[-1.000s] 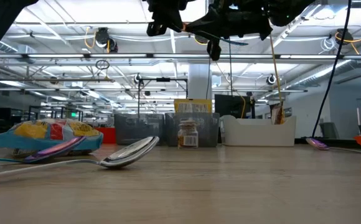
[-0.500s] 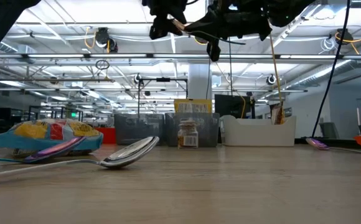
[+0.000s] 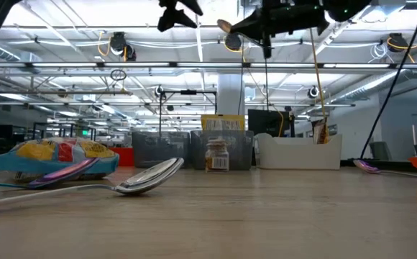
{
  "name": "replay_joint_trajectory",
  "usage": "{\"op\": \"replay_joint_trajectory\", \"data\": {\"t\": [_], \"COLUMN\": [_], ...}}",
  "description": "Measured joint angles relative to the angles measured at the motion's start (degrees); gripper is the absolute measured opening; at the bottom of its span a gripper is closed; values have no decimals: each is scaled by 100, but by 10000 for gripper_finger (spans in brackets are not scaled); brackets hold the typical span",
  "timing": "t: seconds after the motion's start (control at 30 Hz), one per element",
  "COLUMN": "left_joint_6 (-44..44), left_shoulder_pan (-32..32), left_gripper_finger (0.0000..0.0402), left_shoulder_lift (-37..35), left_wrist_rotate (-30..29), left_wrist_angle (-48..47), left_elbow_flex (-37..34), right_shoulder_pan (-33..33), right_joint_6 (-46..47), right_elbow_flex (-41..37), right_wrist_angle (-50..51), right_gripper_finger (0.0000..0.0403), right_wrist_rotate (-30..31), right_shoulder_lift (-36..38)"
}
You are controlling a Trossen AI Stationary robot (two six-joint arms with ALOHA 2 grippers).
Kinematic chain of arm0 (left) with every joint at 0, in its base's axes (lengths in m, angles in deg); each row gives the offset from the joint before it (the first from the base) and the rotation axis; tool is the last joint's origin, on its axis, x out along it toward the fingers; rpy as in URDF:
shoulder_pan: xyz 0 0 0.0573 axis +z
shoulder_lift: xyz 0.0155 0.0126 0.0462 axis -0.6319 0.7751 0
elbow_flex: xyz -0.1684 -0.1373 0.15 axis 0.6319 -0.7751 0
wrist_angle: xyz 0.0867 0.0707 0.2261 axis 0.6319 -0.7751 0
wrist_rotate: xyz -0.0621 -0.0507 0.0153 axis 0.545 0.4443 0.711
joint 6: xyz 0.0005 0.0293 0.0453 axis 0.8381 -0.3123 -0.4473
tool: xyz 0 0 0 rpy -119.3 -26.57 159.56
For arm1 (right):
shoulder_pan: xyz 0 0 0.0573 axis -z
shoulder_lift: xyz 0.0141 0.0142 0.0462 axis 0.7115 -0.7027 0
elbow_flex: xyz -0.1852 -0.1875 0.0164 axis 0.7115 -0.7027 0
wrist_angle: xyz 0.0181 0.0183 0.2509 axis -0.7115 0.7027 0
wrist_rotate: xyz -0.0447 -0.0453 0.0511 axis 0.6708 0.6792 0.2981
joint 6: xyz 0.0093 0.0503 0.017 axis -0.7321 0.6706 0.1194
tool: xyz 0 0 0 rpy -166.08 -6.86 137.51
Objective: Pick & Place Food Item
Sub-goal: Put the top left purple and blue spoon into the left black bin
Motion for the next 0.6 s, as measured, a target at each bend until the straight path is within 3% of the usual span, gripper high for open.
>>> {"op": "replay_joint_trajectory", "data": {"t": [0.2,0.6], "left_joint_6": [429,590], "left_shoulder_pan": [-156,-556], "left_gripper_finger": [182,182], "left_shoulder_lift": [64,511], "left_wrist_rotate": [-37,-30], "left_wrist_angle": [1222,2266], "left_elbow_flex": [0,-4], "right_shoulder_pan": [60,29], "right_joint_6": [-308,-32], "right_elbow_flex": [0,0], "right_wrist_angle": [-233,-1113], "right_gripper_finger": [0,0], "right_wrist_rotate": [794,1262], "right_shoulder_lift": [429,524]}}
